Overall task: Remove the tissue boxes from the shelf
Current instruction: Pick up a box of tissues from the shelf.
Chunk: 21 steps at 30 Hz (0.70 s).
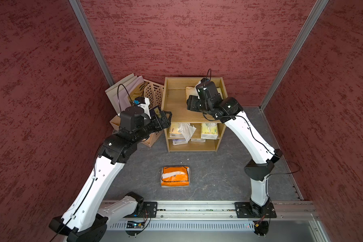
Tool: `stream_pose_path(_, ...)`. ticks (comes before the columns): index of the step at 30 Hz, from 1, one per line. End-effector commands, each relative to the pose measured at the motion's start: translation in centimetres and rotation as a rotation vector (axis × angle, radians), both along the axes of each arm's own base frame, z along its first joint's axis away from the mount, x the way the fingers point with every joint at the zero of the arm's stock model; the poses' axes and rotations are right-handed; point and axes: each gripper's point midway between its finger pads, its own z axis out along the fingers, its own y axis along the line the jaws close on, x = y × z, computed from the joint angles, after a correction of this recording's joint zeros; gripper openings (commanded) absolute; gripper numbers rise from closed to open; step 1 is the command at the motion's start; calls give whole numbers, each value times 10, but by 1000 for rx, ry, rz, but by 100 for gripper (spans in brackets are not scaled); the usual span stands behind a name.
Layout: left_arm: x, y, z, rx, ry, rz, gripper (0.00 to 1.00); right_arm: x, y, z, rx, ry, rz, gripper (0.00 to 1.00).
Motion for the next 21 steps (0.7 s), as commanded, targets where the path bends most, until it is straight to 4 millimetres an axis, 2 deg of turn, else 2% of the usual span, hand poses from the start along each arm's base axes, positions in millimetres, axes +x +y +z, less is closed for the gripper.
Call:
stream_pose_path(1, -2, 2, 16, 23, -54, -7, 100, 9, 5, 16, 41, -60, 1, 64)
stream_pose_path(7, -6, 4, 18, 38, -60, -9, 100, 19, -6, -8, -50, -35, -72, 60)
stream_pose_path(12, -10, 9, 18, 41, -64, 4, 100, 25, -4, -15, -86, -44, -70, 50)
stream_pose_path(18, -10, 9, 16, 39, -60, 8, 100, 26, 8, -5, -68, -85, -12, 16)
stream_pose_path(21, -9, 8, 15, 29, -56, 9, 100, 21, 12, 0, -59, -92, 27, 6)
